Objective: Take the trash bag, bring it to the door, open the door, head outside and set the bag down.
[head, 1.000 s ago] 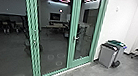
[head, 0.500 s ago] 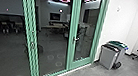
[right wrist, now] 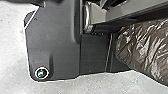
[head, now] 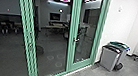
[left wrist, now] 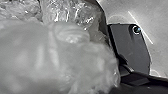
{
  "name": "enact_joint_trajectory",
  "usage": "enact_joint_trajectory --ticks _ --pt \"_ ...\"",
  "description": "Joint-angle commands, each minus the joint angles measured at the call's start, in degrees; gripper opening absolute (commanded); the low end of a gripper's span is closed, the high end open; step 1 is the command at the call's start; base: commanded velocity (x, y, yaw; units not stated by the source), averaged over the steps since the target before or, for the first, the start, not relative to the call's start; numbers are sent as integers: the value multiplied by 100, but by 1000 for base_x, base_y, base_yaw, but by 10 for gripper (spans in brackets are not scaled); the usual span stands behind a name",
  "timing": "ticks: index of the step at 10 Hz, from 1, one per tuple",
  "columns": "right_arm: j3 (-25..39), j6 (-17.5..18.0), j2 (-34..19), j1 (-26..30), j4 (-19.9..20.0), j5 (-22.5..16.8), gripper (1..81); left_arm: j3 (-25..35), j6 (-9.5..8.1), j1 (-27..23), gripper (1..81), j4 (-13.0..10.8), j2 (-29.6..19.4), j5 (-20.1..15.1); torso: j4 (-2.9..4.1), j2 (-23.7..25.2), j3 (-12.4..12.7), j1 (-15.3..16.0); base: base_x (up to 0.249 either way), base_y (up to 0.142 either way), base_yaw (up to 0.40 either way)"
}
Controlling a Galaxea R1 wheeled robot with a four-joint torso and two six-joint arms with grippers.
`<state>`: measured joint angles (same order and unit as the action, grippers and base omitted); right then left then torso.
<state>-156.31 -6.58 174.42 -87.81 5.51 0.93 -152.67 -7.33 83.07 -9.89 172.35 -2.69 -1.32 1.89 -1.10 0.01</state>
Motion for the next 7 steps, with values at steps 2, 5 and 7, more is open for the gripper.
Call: enact_joint_trajectory --ticks 2,5,7 --pt "5 -36 25 285 29 -321 811 9 21 -357 10 -57 -7 -267 0 0 0 -1 149 -67 0" --pt "5 -36 25 285 29 -321 811 9 30 -357 10 -48 2 -258 0 0 0 2 149 -68 0" --pt "14 -36 25 285 38 -321 811 9 30 -357 10 -48 2 -249 0 0 0 0 149 -68 0"
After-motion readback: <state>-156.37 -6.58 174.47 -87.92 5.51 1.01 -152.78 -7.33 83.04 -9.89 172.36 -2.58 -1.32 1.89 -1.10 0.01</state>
